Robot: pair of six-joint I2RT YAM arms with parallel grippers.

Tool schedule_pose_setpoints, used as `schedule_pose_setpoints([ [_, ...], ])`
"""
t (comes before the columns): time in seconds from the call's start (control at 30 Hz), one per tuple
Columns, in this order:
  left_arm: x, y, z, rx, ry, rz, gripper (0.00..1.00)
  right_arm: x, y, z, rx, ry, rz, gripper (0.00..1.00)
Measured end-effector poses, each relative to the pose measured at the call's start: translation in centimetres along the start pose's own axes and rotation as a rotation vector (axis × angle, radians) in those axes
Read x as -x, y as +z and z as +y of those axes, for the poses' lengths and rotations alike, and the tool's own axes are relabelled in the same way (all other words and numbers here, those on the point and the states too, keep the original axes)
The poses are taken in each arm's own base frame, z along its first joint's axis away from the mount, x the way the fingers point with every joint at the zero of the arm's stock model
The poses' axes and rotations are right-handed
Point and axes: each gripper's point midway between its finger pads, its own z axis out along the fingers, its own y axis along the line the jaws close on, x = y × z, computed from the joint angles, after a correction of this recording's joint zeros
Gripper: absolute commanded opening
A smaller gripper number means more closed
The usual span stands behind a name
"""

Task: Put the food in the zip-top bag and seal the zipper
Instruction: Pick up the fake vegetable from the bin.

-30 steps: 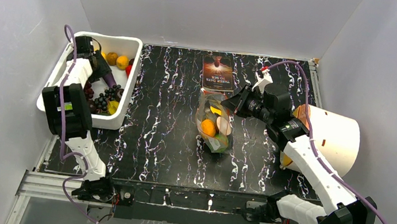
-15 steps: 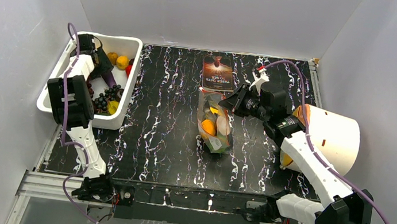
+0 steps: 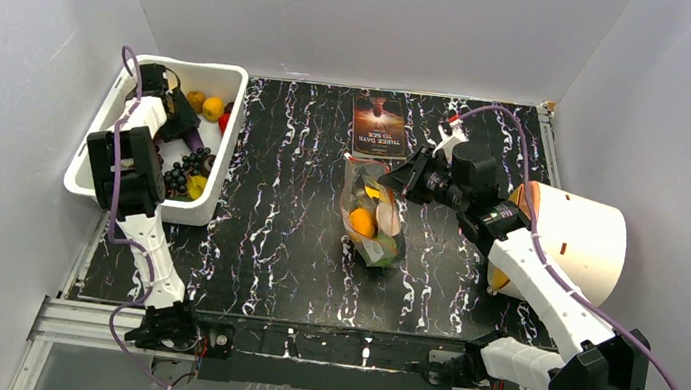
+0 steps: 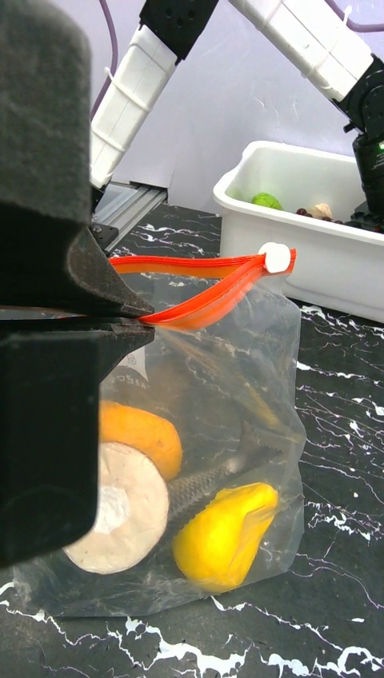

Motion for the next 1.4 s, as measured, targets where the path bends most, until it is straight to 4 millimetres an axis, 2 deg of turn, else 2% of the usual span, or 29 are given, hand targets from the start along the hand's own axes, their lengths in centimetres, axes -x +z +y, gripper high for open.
schedule_pose_setpoints([
  [0.07, -0.2, 0.2, 0.0, -0.004, -0.002, 0.007, 0.43, 0.0, 0.0, 0.0, 0.000, 0.002, 0.000, 0.00],
  [0.23, -0.4, 0.2, -0.2, -0.012, -0.010, 0.015, 0.41, 0.1, -0.1, 0.1, 0.002, 0.004, -0.004, 0.00],
  [0.4, -0.6, 0.2, -0.2, -0.011, -0.020, 0.023, 0.53, 0.2, -0.4, 0.3, 0.006, 0.004, -0.010, 0.00],
  [0.57, -1.3, 0.1, -0.2, -0.017, -0.021, 0.050, 0.54, 0.3, -1.1, 0.6, 0.013, -0.003, -0.032, 0.00],
  [0.77, -1.8, 0.1, -0.3, -0.027, -0.021, 0.069, 0.39, 0.4, -1.2, 0.7, 0.015, -0.003, -0.034, 0.00],
  [0.87, -1.8, 0.1, -0.2, -0.025, -0.019, 0.070, 0.35, 0.4, -1.3, 0.8, 0.017, -0.004, -0.037, 0.00],
  [1.03, -2.1, -0.3, 0.1, -0.016, -0.010, 0.075, 0.33, 0.3, -1.4, 0.9, 0.023, -0.004, -0.038, 0.00],
  [1.23, -3.9, -2.9, 0.8, -0.006, -0.008, 0.094, 0.30, -0.1, -1.3, 0.7, 0.018, 0.004, -0.031, 0.00],
  [1.3, -3.4, -4.5, 0.6, -0.017, -0.008, 0.070, 0.29, -0.2, -1.3, 0.6, 0.013, 0.004, -0.030, 0.00],
  [1.4, -1.6, -7.9, -0.4, -0.052, -0.007, -0.005, 0.28, -0.2, -1.3, 0.5, 0.005, 0.002, -0.028, 0.00],
])
